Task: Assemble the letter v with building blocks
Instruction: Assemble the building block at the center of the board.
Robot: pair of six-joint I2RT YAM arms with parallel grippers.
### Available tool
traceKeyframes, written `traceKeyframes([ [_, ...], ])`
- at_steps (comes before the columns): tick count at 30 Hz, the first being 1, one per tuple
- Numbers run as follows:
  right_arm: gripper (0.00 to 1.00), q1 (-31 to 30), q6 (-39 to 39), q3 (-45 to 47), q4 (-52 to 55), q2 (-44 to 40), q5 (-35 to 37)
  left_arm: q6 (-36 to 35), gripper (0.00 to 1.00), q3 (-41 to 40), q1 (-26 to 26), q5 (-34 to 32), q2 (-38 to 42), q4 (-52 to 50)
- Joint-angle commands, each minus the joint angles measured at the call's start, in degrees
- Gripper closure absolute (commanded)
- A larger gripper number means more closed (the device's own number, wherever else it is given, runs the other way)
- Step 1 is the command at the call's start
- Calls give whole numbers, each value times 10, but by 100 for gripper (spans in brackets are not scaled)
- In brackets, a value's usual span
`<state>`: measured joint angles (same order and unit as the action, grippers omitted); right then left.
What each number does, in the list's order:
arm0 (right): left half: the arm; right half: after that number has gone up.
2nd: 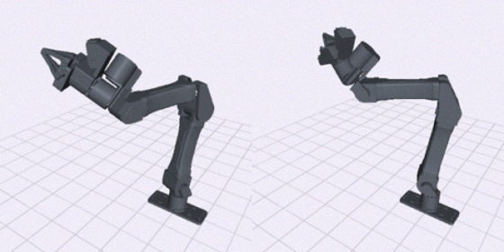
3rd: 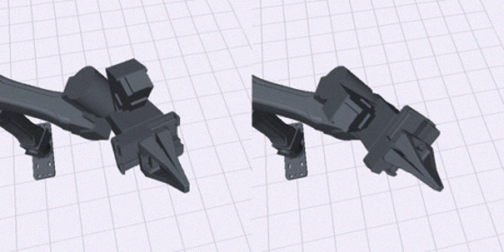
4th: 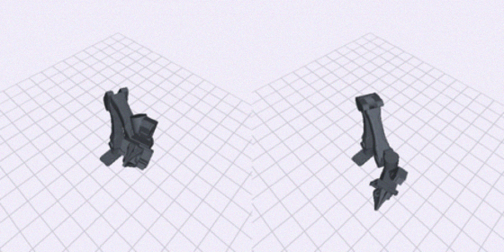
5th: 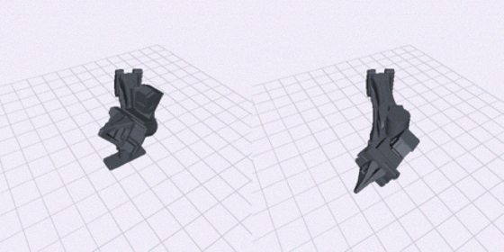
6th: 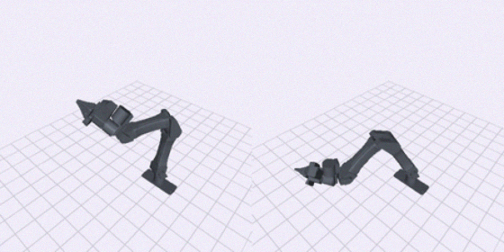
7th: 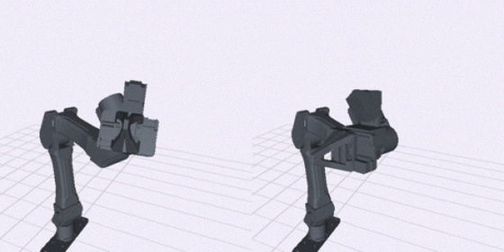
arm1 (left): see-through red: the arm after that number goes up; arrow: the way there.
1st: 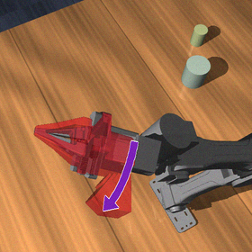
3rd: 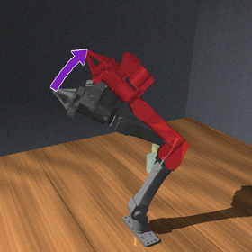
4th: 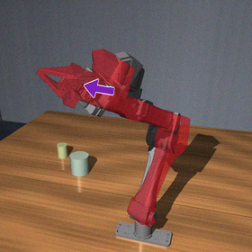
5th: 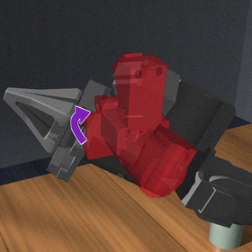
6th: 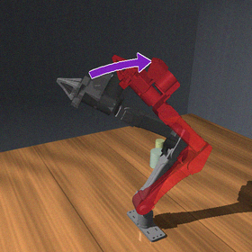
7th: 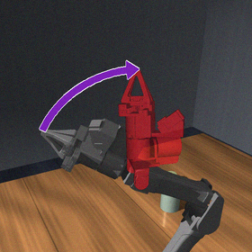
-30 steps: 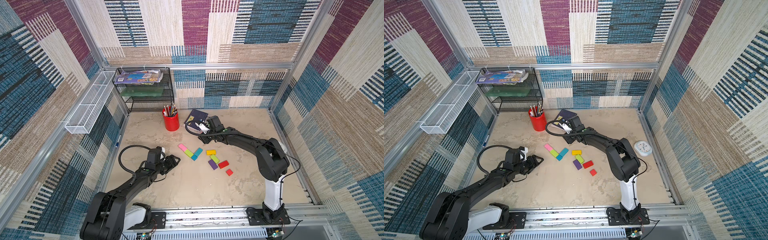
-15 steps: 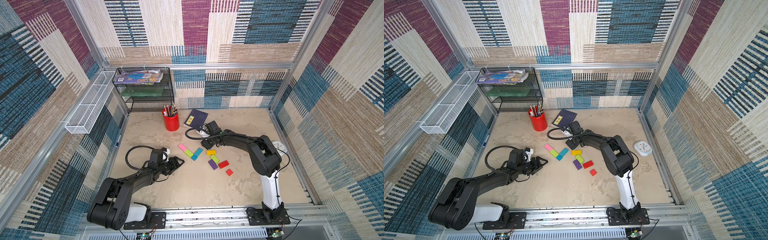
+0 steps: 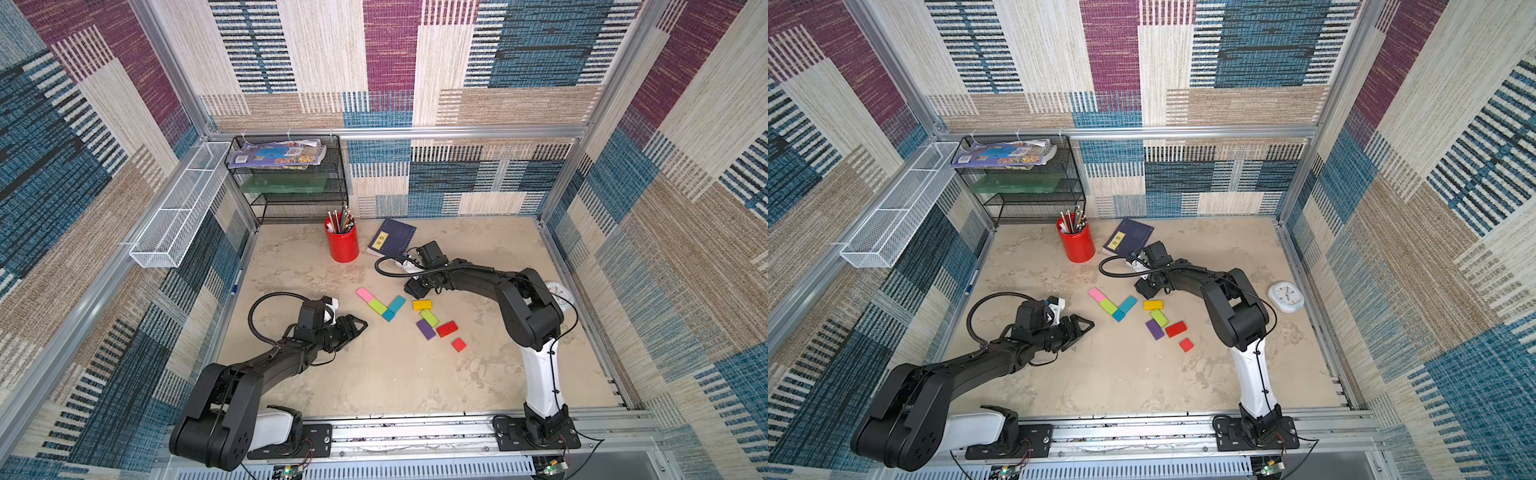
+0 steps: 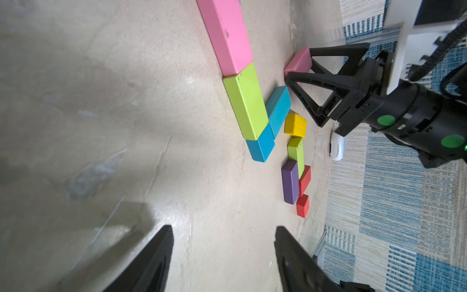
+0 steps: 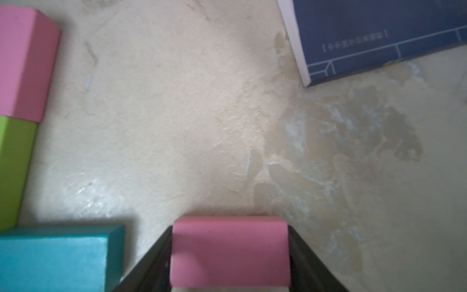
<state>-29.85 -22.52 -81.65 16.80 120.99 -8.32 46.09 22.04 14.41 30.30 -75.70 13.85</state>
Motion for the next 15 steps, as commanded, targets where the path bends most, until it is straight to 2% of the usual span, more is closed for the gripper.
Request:
traceKeyframes([
  [1,72,3,-8,10,34,-4,-20,-24,33,6,1,0,1,-12],
  [5,56,9,0,9,33,-4,-13,-30,33,9,1,-8,6,-25],
  [8,34,14,5,8,34,-7,-29,-33,33,11,1,-9,5,-29],
  [10,25,15,7,7,34,-12,-36,-32,33,12,2,-9,1,-28],
  [13,22,27,13,2,31,-17,-63,-31,33,16,2,-8,-9,-24],
  [15,13,38,16,2,29,-23,-96,-33,33,20,2,-4,-18,-22],
])
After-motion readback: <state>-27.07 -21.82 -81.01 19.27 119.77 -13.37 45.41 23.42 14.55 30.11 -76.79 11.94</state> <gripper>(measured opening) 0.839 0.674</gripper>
